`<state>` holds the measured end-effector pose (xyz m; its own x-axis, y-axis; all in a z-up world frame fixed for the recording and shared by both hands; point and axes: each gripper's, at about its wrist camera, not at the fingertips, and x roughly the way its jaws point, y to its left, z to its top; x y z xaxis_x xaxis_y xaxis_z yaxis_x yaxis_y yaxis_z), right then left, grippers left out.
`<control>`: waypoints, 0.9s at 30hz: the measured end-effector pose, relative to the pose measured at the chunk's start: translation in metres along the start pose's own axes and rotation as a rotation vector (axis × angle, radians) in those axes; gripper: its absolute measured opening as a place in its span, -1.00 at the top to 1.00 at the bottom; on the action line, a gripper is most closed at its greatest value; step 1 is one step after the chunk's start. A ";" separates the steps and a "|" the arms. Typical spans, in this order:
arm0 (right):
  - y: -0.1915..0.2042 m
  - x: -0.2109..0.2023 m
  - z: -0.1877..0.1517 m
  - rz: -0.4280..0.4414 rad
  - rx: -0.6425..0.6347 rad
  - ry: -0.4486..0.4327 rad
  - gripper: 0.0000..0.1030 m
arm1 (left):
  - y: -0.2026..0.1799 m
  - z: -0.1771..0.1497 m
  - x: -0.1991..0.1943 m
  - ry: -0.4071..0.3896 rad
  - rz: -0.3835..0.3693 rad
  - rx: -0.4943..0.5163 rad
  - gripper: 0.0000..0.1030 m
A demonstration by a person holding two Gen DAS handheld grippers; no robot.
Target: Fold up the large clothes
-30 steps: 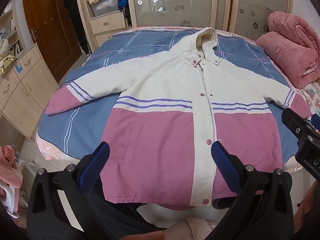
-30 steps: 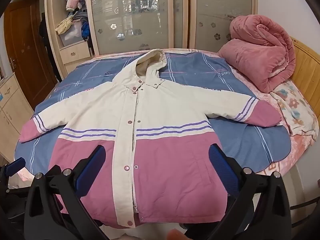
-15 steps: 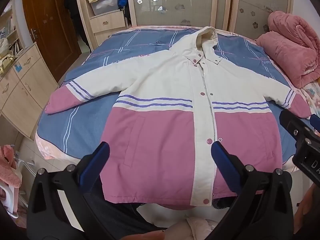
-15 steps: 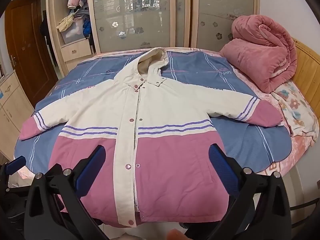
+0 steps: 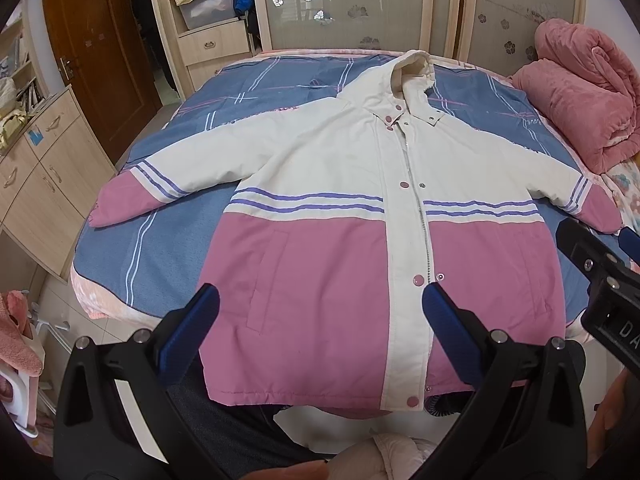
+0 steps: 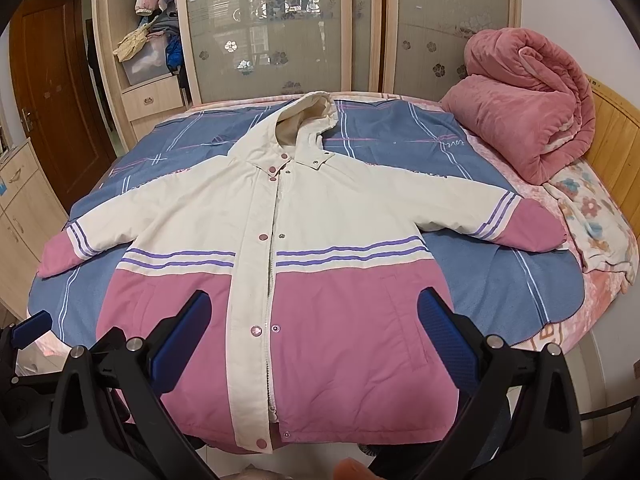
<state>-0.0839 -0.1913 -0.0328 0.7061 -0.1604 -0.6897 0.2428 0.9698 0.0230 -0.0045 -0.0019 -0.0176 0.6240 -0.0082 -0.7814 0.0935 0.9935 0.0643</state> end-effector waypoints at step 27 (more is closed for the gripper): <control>-0.001 0.008 -0.002 0.006 0.006 0.013 -0.97 | 0.004 0.003 0.006 0.015 -0.003 0.003 -0.96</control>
<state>-0.0802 -0.1929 -0.0397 0.6988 -0.1523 -0.6990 0.2426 0.9696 0.0313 0.0020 0.0014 -0.0197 0.6122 -0.0091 -0.7907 0.0974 0.9932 0.0640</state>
